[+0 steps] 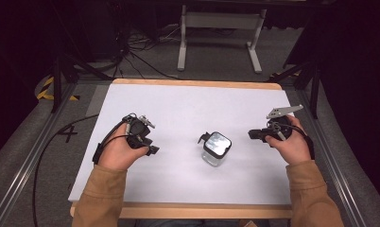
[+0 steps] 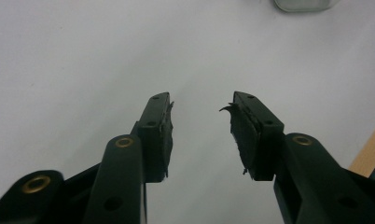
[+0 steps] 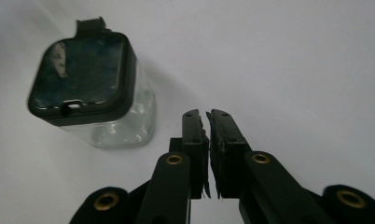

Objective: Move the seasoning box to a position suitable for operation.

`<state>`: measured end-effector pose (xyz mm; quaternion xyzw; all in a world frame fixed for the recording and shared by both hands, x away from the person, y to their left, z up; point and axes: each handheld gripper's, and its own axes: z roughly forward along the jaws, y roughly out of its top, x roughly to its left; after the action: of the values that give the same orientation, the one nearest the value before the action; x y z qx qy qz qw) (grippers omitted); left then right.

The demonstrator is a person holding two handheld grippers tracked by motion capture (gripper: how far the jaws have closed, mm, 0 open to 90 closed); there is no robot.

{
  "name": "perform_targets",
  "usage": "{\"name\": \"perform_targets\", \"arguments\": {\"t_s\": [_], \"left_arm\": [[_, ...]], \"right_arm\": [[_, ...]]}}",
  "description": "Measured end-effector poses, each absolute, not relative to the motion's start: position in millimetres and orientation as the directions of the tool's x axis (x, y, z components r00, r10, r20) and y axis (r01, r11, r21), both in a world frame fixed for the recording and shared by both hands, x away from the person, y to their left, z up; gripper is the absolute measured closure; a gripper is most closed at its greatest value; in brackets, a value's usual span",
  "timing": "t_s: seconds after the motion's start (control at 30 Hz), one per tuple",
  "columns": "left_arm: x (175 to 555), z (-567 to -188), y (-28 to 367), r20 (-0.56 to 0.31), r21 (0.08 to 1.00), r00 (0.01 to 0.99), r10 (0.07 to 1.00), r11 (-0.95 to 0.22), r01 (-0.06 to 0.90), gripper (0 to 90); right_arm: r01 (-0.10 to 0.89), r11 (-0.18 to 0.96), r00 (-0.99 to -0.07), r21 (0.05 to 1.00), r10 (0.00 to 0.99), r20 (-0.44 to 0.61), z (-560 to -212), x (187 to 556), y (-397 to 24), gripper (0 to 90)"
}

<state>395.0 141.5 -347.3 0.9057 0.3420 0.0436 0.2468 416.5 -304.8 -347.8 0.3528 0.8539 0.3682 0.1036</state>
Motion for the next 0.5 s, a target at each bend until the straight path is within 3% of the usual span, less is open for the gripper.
{"name": "perform_targets", "arguments": {"t_s": [0.07, 0.1, 0.2, 0.33, 0.43, 0.5], "left_arm": [[392.3, -344.8, 140.5, -0.072, 0.478, 0.775, 0.628, -0.66, 0.579, 57.1], [387.6, -341.4, 137.0, -0.099, 0.499, 0.814, 0.573, -0.679, 0.539, 55.1], [386.6, -340.1, 134.9, -0.137, 0.507, 0.816, 0.562, -0.668, 0.545, 52.9], [388.4, -340.5, 135.7, -0.144, 0.477, 0.786, 0.601, -0.654, 0.587, 47.6], [383.9, -337.1, 137.4, -0.12, 0.471, 0.759, 0.64, -0.636, 0.611, 44.8], [381.6, -333.3, 139.3, -0.121, 0.481, 0.769, 0.628, -0.64, 0.599, 44.6]], "right_arm": [[0.524, 0.481, -0.735, 0.703, 0.673, 0.088, -347.1, 415.8, -304.2, 85.2], [0.521, 0.496, -0.744, 0.695, 0.663, 0.085, -347.0, 413.9, -301.3, 85.1], [0.511, 0.507, -0.758, 0.694, 0.647, 0.085, -348.0, 412.6, -297.6, 85.8], [0.454, 0.455, -0.847, 0.766, 0.487, 0.212, -341.3, 406.3, -285.6, 89.6], [0.413, 0.536, -0.85, 0.736, 0.516, 0.102, -337.5, 401.2, -271.4, 89.8], [0.416, 0.557, -0.846, 0.719, 0.527, 0.08, -340.2, 402.4, -267.4, 89.8]]}}
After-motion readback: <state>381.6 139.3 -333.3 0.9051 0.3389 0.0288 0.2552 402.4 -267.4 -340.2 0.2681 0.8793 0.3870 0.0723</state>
